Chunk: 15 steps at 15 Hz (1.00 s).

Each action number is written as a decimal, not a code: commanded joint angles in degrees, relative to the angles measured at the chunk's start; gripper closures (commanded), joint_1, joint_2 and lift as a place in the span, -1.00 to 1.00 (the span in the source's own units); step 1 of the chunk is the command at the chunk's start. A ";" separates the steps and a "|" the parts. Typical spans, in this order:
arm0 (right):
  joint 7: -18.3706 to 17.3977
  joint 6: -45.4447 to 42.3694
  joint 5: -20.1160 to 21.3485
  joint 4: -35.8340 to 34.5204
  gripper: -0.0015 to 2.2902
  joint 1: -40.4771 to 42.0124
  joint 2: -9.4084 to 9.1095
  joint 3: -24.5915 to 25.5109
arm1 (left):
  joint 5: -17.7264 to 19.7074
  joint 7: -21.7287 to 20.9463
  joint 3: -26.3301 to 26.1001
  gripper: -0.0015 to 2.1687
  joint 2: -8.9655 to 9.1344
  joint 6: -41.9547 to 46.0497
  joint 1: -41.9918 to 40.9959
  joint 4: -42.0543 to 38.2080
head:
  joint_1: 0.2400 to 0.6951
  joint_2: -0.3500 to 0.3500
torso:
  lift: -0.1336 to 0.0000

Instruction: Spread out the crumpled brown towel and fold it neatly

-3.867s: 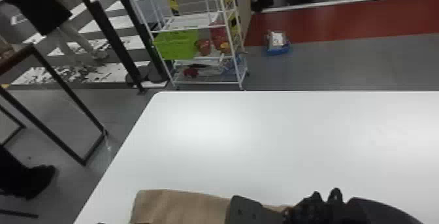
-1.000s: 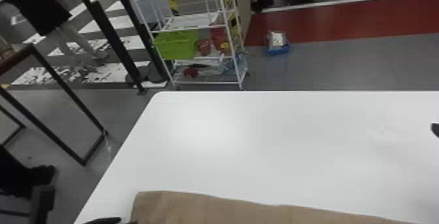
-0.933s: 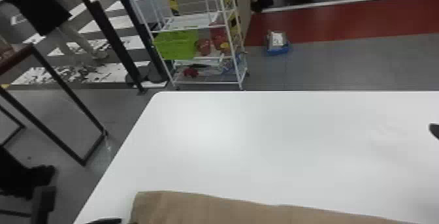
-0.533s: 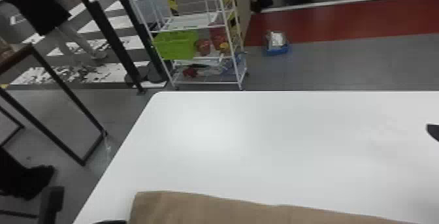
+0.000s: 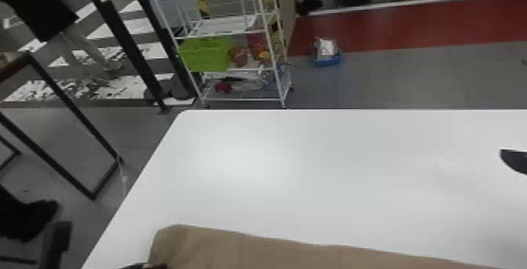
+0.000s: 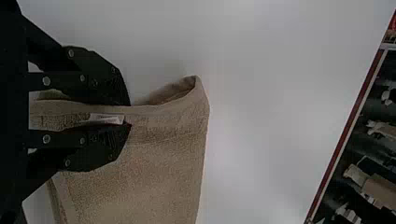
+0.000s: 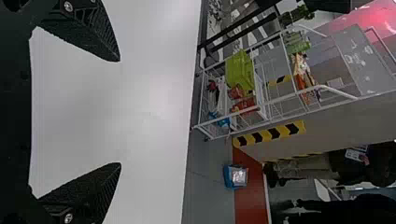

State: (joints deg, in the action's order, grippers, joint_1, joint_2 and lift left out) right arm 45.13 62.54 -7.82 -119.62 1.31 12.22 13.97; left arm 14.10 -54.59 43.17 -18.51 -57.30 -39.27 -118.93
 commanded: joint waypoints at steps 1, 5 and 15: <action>-0.04 -0.17 0.00 0.18 -0.93 0.36 -0.18 -0.17 | 0.05 -0.43 2.01 0.34 0.14 0.21 0.51 -0.68 | 1.00 0.96 | -0.83; -0.04 -3.34 -0.18 0.09 -0.93 2.38 -0.27 -0.17 | -0.03 -0.25 4.47 0.57 -0.30 1.27 2.44 0.99 | 1.00 1.00 | -0.83; -0.04 -10.54 -0.62 1.15 -0.93 4.32 -0.09 -1.58 | -1.97 0.89 7.81 0.57 5.06 -6.82 0.07 -16.50 | 1.00 1.00 | -0.83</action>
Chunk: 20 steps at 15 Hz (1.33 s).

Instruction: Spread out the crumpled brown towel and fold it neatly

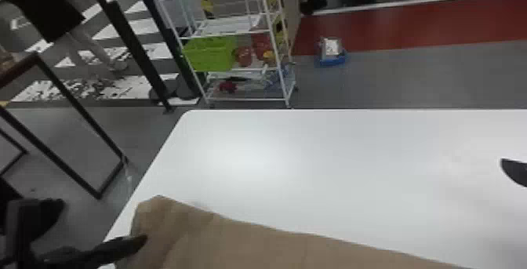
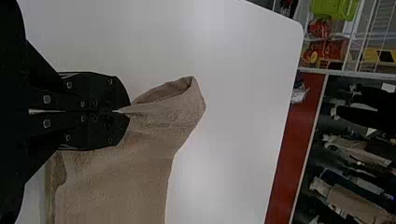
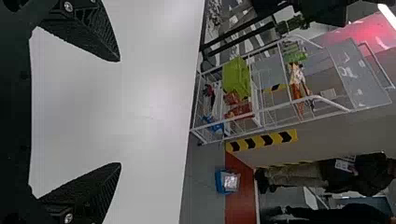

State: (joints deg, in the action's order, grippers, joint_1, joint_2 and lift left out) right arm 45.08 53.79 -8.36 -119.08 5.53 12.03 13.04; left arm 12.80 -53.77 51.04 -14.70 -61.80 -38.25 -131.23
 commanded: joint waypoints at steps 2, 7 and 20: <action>-0.08 -3.20 -1.05 1.22 -0.93 0.44 0.18 -1.00 | -4.54 0.68 -0.42 0.57 0.29 -6.72 0.28 -4.73 | 1.00 1.00 | -0.83; -0.08 -4.08 -1.05 1.22 -0.93 0.27 0.71 -2.23 | -5.77 0.86 -0.42 0.57 -0.33 -10.59 1.24 -4.03 | 1.00 1.00 | -0.83; -0.35 -6.01 -0.70 3.59 -0.93 -0.96 1.06 -5.13 | -10.16 7.10 -30.30 0.57 6.61 -28.23 2.74 -30.57 | 1.00 0.35 | -0.83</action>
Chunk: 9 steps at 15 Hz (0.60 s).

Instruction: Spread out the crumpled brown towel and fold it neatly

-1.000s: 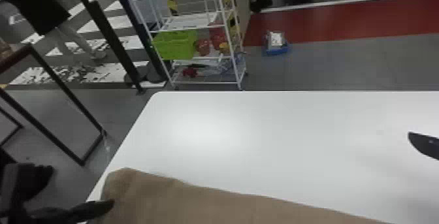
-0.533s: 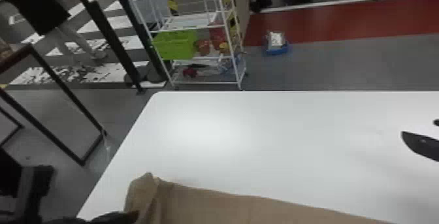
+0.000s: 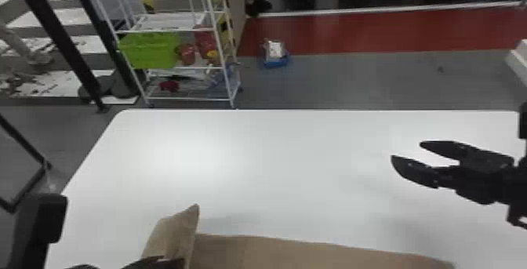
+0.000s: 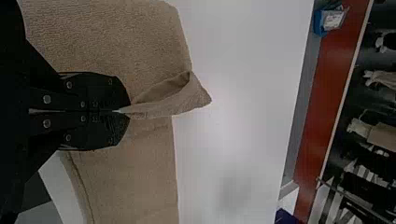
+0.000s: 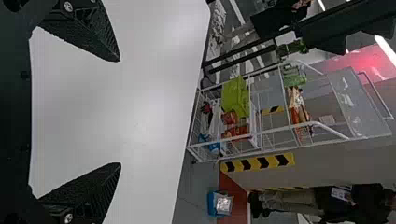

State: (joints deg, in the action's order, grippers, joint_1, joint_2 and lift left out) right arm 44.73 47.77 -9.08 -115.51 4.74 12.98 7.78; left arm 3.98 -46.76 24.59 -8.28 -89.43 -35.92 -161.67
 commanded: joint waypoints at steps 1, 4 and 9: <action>0.00 0.00 0.03 0.02 -0.93 -0.26 0.38 0.22 | -2.48 0.71 -7.28 0.57 0.28 -0.59 0.42 -0.66 | 1.00 0.30 | -0.83; 0.00 0.00 -0.15 0.02 -0.93 -0.53 0.47 0.31 | -11.01 0.97 -18.96 0.57 -0.24 -0.59 0.42 -1.98 | 1.00 0.05 | -0.83; -0.09 -1.23 -0.41 0.55 -0.93 -0.79 0.82 0.48 | -16.37 1.85 -30.04 0.57 -0.68 -0.59 0.33 -1.72 | 1.00 -0.24 | -0.83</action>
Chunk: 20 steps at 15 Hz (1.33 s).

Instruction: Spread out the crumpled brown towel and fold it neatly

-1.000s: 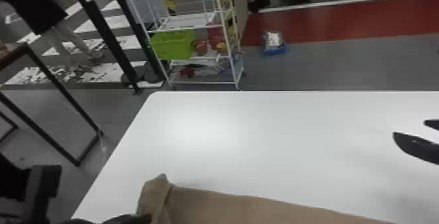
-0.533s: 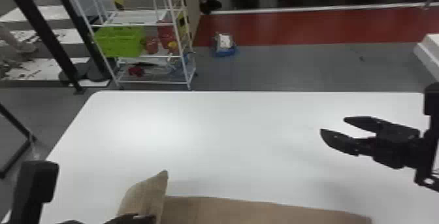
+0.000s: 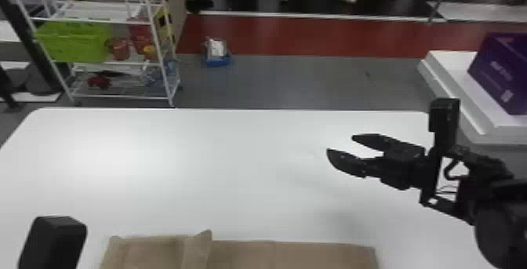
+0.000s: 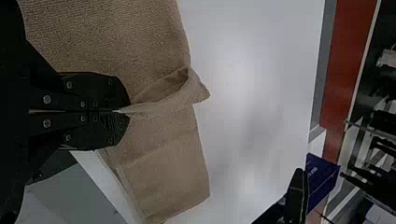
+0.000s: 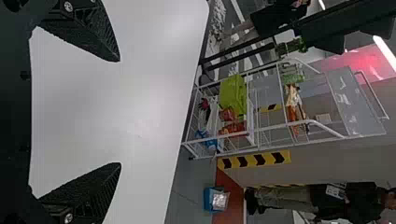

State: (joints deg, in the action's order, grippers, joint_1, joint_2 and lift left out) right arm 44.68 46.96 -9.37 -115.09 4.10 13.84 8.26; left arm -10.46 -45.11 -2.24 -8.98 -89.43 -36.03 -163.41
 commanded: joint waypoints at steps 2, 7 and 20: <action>-0.03 -0.77 -0.38 0.65 -0.93 -0.23 0.05 -0.08 | -2.55 1.52 -6.20 0.57 0.37 -0.59 1.93 0.20 | 1.00 -0.32 | -0.83; -0.03 -2.00 -0.47 1.27 -0.93 -0.23 0.14 -0.44 | -3.69 5.65 -13.76 0.56 0.72 -0.59 5.18 3.01 | 1.00 -0.48 | -0.83; 0.06 -0.77 -0.47 0.21 -0.93 -0.41 0.14 -2.19 | -1.06 13.12 -15.17 -0.97 2.31 -0.59 8.26 7.75 | 1.00 -0.61 | -0.83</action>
State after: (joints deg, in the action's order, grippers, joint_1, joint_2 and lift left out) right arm 44.73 45.52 -9.90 -114.29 3.61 13.98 6.53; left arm -11.64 -31.86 -19.05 -6.73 -89.43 -28.40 -155.54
